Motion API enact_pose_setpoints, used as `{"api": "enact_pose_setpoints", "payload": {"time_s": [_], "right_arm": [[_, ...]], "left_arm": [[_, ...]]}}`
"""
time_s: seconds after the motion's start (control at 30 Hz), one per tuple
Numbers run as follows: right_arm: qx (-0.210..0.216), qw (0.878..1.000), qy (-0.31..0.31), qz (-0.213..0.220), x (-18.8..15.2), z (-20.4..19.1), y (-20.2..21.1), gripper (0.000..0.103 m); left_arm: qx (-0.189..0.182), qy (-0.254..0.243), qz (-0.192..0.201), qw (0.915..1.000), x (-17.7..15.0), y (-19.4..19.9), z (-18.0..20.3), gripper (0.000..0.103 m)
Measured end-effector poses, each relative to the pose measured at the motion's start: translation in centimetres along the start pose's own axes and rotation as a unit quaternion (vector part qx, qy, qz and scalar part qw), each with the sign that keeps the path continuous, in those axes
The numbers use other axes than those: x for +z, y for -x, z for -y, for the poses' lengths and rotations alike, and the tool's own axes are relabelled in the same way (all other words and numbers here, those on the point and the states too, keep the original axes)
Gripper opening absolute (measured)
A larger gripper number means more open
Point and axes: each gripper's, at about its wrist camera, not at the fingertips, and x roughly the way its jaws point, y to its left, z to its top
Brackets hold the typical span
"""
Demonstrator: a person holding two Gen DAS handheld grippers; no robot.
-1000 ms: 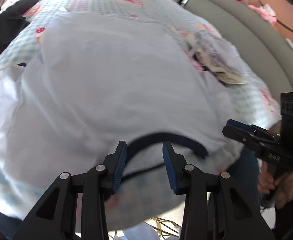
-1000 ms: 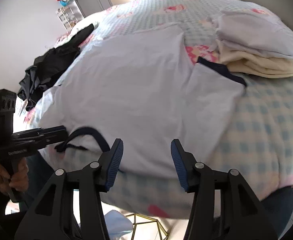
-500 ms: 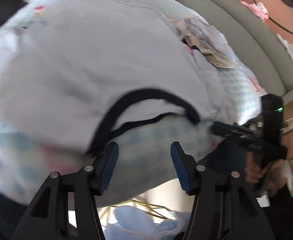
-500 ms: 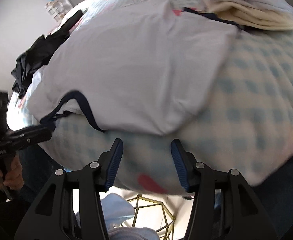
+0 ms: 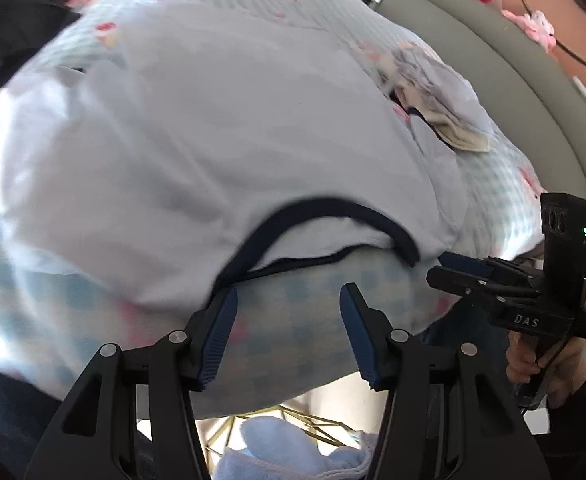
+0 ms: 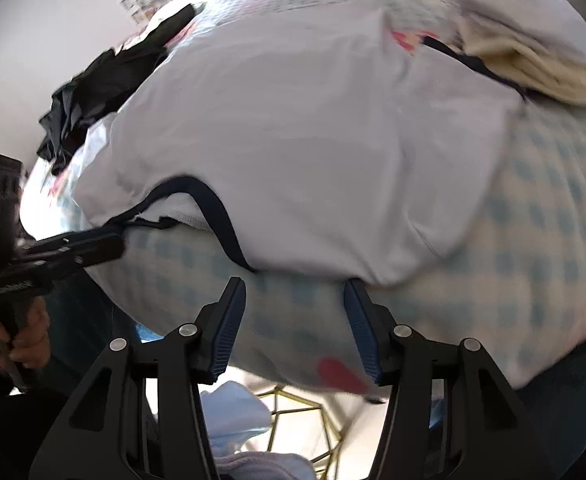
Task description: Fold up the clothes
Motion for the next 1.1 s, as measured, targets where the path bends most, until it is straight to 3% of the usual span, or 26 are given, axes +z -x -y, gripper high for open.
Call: {"api": "enact_pose_setpoints", "payload": {"time_s": [0.13, 0.27, 0.33, 0.43, 0.53, 0.63, 0.73, 0.83, 0.9, 1.0, 1.1], "right_arm": [[-0.046, 0.999, 0.005, -0.016, 1.6, -0.4, -2.4, 0.050], [-0.031, 0.999, -0.014, 0.032, 2.8, -1.0, -0.4, 0.050], [-0.013, 0.998, -0.029, 0.054, 3.2, -0.7, 0.6, 0.051], [-0.023, 0.998, -0.031, 0.040, 4.1, -0.3, -0.9, 0.053], [-0.041, 0.998, -0.035, 0.025, 4.2, -0.2, -2.3, 0.053], [-0.047, 0.998, -0.033, 0.035, 3.7, -0.5, -2.5, 0.064], [-0.073, 0.997, -0.013, 0.024, 3.2, -1.3, -3.9, 0.068], [-0.089, 0.995, -0.010, 0.034, 3.1, -1.6, -3.0, 0.058], [-0.096, 0.994, -0.012, 0.042, 3.2, -1.2, -2.0, 0.050], [-0.104, 0.993, -0.015, 0.044, 3.3, 0.0, -1.1, 0.050], [-0.096, 0.995, -0.021, 0.018, 2.5, 0.9, -1.7, 0.051]], "left_arm": [[0.032, -0.001, 0.023, 0.9992, 0.6, 1.1, -1.0, 0.051], [0.052, 0.006, 0.054, 0.9972, 1.4, 2.0, -1.4, 0.051], [0.042, 0.023, 0.039, 0.9981, 1.6, 1.1, -2.4, 0.051], [0.032, 0.046, 0.015, 0.9983, 1.9, -0.1, -3.5, 0.051], [0.033, 0.031, 0.020, 0.9988, 1.3, 0.5, -2.5, 0.054], [0.024, 0.025, 0.009, 0.9994, 0.1, -0.1, -1.9, 0.060], [0.057, 0.023, 0.015, 0.9980, -0.3, -0.5, -1.8, 0.056], [0.109, 0.031, 0.035, 0.9929, 0.7, -0.1, -2.0, 0.041], [0.133, 0.026, 0.040, 0.9900, 1.3, 0.2, -2.3, 0.039], [0.136, 0.016, 0.032, 0.9901, 1.8, 0.0, -2.3, 0.039], [0.132, -0.003, 0.023, 0.9909, 1.7, -0.6, -1.9, 0.039]]}}
